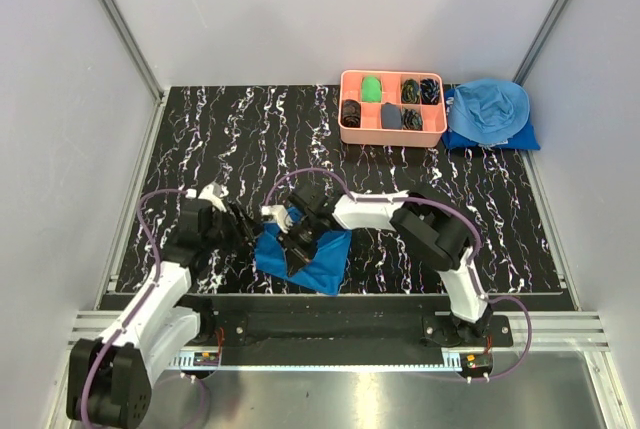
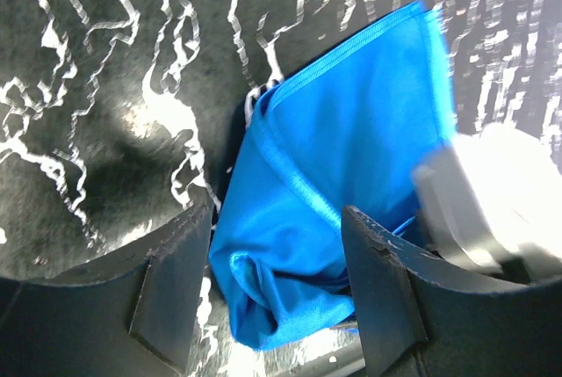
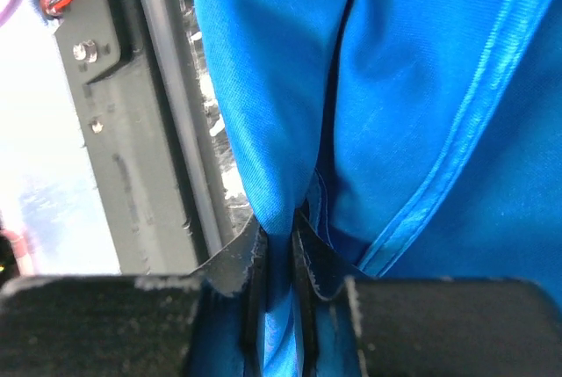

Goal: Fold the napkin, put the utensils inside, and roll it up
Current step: Roll the napkin with the utensil

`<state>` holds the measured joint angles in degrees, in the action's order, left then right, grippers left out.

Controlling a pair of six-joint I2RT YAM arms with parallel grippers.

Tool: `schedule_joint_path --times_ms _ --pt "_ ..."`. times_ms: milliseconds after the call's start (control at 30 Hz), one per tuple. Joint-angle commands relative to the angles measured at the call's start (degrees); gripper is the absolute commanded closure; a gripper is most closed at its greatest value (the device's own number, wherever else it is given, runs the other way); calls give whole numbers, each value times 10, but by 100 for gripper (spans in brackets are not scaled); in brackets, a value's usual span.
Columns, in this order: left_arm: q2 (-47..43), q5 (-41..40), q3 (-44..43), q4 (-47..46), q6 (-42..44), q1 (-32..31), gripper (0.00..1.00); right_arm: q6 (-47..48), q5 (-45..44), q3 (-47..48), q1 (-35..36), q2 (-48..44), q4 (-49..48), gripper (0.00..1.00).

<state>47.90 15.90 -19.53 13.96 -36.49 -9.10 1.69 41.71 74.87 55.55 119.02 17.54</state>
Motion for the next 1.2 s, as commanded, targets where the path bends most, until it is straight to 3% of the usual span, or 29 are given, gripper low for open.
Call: schedule_joint_path --times_ms 0,433,1000,1067,1167 --pt "-42 23 33 -87 2 -5 36 3 42 16 -14 60 95 82" --pt "-33 69 103 -166 -3 -67 39 -13 169 99 -74 164 152 82" --pt "-77 77 149 -161 -12 -79 47 -43 197 160 -95 228 174 82" --pt "-87 71 150 -156 -14 -79 49 -44 198 163 -96 234 174 82" --pt "-84 70 150 -150 -17 -79 62 -47 202 167 -98 239 174 82"
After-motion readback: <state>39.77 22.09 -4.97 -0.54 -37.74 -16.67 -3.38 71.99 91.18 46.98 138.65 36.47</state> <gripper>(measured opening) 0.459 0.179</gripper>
